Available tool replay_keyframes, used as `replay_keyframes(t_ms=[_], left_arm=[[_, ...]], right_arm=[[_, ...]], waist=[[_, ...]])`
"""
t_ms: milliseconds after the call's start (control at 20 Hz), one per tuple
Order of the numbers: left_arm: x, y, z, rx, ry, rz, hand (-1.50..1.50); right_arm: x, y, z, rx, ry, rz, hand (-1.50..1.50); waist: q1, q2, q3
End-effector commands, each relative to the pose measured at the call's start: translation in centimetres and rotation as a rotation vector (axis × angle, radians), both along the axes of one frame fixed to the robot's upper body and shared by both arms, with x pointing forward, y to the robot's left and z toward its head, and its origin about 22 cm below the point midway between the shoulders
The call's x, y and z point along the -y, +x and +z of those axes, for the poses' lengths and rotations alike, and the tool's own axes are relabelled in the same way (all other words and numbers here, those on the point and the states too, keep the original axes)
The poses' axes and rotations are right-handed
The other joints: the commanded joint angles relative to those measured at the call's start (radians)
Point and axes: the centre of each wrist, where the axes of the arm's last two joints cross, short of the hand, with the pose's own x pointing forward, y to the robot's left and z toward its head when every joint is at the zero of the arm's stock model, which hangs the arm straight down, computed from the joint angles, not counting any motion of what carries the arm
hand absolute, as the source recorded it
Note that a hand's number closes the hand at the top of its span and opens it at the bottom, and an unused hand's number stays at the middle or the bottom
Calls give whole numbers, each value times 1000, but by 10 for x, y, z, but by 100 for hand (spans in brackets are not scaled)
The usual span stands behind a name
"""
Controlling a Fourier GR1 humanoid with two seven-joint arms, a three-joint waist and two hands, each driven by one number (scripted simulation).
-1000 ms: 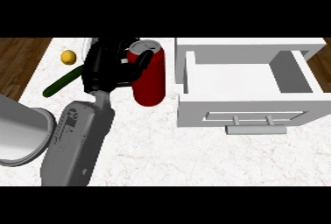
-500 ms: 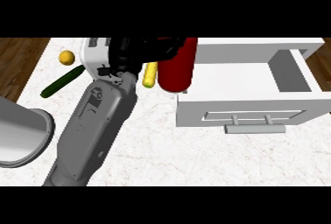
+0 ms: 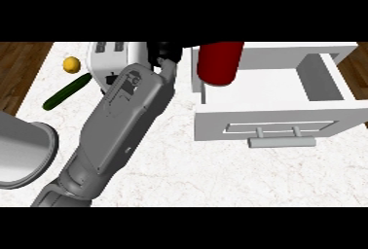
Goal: Pick up the can, place it into the drawer and close the drawer
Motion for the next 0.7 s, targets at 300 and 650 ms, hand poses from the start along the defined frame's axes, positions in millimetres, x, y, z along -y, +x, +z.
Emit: replay_keyframes(t_ms=[300,650], left_arm=[[36,17,20,-18,37,-2,150],[50,19,13,-53,53,-2,150]], right_arm=[[7,-1,0,-1,-17,11,-150],[0,9,6,17,-7,25,-150]], waist=[[-15,3,0],[-30,7,1]])
